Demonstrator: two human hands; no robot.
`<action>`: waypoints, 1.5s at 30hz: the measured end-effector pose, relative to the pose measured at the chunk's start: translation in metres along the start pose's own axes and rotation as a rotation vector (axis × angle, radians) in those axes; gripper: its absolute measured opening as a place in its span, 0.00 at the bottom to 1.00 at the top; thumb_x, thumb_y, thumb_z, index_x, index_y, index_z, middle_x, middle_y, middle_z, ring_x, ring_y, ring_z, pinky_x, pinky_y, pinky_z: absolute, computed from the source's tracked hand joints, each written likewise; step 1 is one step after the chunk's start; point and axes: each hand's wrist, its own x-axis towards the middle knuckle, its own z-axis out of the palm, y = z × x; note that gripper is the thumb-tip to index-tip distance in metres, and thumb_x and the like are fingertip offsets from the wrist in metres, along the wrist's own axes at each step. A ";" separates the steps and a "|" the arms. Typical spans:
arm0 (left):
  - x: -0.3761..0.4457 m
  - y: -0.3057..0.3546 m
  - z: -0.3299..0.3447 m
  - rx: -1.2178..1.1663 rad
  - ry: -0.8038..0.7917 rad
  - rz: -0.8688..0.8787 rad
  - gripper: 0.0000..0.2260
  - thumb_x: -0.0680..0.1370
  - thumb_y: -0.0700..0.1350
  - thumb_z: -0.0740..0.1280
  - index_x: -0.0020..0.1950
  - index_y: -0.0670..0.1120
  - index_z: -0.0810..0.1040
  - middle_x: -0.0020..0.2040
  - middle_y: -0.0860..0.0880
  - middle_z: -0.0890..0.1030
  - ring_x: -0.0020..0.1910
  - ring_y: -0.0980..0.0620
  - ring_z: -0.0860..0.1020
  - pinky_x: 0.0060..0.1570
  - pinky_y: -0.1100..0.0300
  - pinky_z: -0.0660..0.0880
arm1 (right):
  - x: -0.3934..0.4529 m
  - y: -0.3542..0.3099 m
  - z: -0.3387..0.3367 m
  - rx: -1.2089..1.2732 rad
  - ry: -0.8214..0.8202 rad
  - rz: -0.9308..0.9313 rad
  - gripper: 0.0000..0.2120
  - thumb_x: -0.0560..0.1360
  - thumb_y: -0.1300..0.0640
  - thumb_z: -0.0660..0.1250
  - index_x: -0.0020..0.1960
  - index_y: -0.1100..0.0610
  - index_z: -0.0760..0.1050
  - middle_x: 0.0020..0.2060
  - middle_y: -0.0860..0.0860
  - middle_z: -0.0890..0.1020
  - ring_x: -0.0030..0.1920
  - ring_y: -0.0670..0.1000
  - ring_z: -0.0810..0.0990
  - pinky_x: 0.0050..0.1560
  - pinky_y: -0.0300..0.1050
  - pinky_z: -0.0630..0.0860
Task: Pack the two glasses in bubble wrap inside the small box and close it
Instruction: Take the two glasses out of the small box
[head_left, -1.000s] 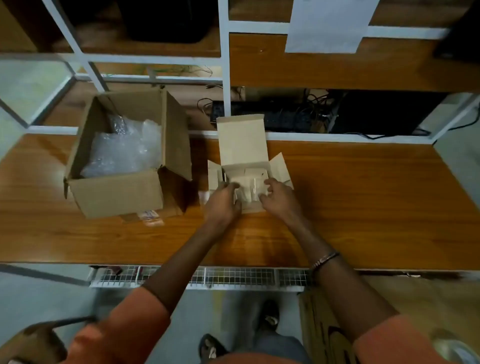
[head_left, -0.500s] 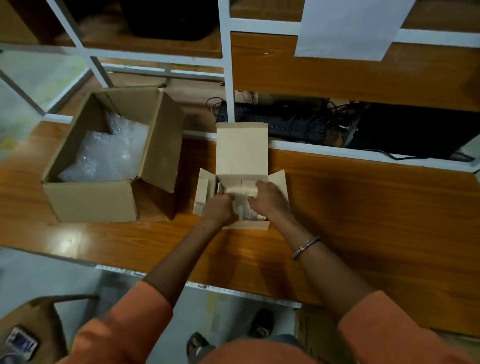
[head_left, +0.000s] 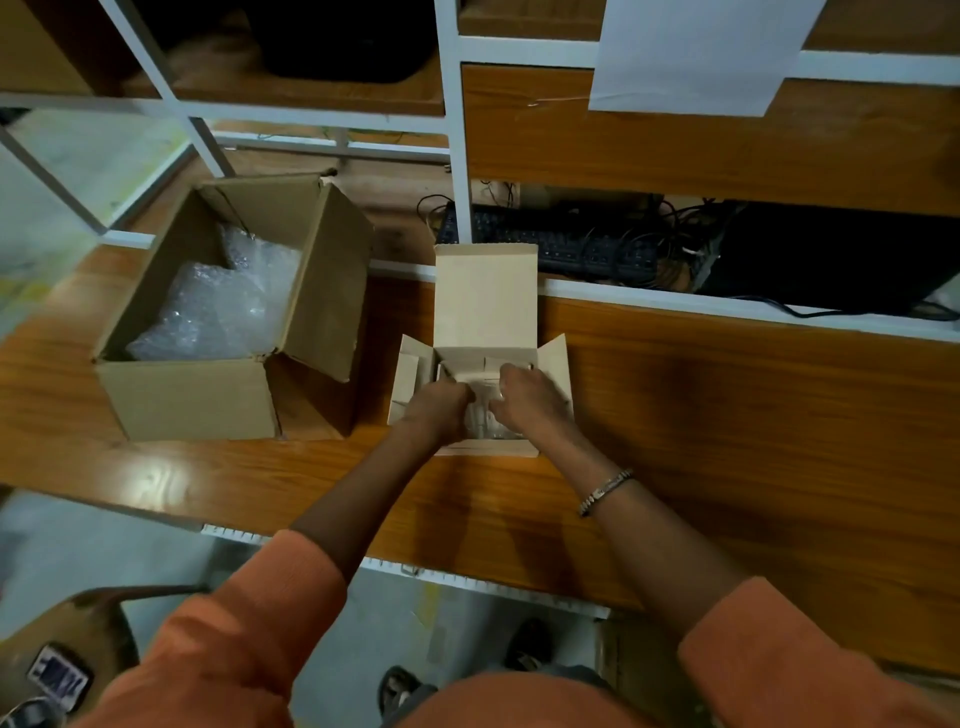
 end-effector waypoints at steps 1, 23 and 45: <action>-0.003 -0.001 0.004 0.005 0.046 0.010 0.20 0.77 0.41 0.75 0.68 0.44 0.80 0.65 0.43 0.83 0.63 0.43 0.82 0.62 0.49 0.81 | -0.006 0.001 -0.002 0.022 0.010 -0.004 0.10 0.77 0.53 0.73 0.55 0.54 0.76 0.52 0.54 0.82 0.51 0.56 0.80 0.40 0.46 0.72; -0.109 0.014 0.008 -0.421 0.155 -0.040 0.08 0.80 0.43 0.72 0.58 0.43 0.86 0.49 0.48 0.88 0.35 0.59 0.78 0.31 0.70 0.70 | -0.162 0.057 0.012 0.306 0.399 0.072 0.12 0.71 0.47 0.78 0.46 0.48 0.76 0.51 0.48 0.81 0.48 0.48 0.80 0.42 0.38 0.77; -0.130 0.031 0.034 -0.558 0.161 0.021 0.13 0.84 0.50 0.68 0.60 0.42 0.84 0.52 0.46 0.87 0.40 0.59 0.77 0.35 0.74 0.67 | -0.189 0.069 0.041 0.230 0.375 0.140 0.15 0.71 0.41 0.77 0.50 0.51 0.80 0.57 0.49 0.81 0.53 0.48 0.79 0.47 0.42 0.79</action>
